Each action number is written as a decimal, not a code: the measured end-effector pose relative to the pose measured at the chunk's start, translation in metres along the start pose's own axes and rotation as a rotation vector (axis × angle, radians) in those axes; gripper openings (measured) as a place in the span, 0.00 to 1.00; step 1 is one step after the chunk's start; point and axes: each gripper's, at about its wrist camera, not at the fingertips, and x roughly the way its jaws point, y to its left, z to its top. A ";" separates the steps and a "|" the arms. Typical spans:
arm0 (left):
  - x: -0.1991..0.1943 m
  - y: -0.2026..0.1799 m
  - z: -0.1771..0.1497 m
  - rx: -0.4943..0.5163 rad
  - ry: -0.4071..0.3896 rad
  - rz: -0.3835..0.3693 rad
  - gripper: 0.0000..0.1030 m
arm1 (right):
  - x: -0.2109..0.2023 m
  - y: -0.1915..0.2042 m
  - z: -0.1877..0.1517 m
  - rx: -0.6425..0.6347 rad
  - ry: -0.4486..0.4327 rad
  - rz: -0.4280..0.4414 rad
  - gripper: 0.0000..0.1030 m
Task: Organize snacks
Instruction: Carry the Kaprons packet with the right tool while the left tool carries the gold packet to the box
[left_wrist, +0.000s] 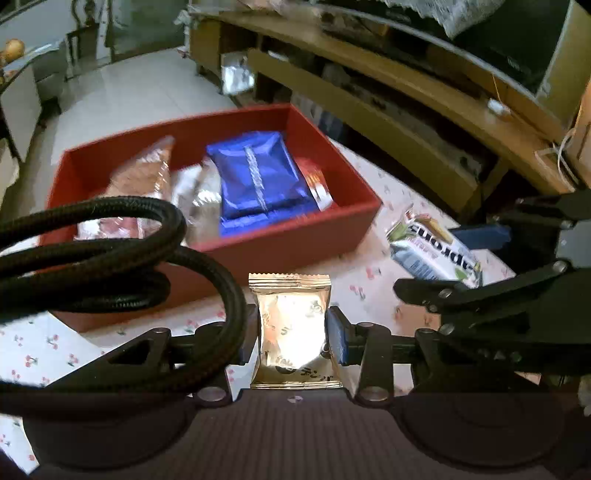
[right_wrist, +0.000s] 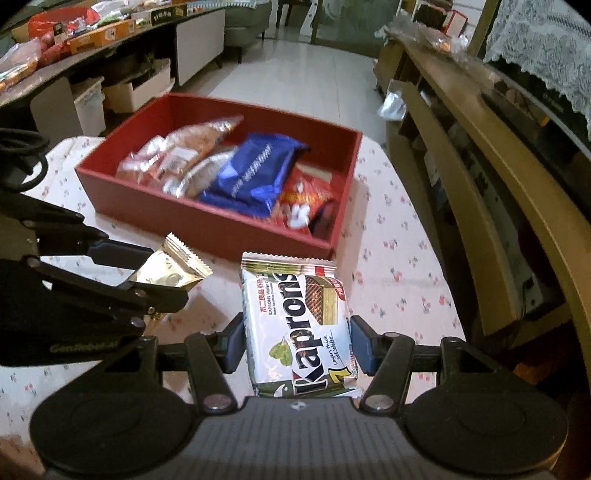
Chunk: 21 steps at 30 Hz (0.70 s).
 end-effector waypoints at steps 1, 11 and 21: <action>-0.002 0.003 0.002 -0.007 -0.007 0.007 0.47 | -0.001 0.002 0.003 -0.004 -0.009 -0.005 0.84; -0.014 0.026 0.022 -0.085 -0.078 0.051 0.47 | -0.007 0.017 0.037 -0.005 -0.087 -0.015 0.84; -0.011 0.036 0.048 -0.095 -0.128 0.100 0.46 | -0.002 0.020 0.066 0.012 -0.142 -0.060 0.83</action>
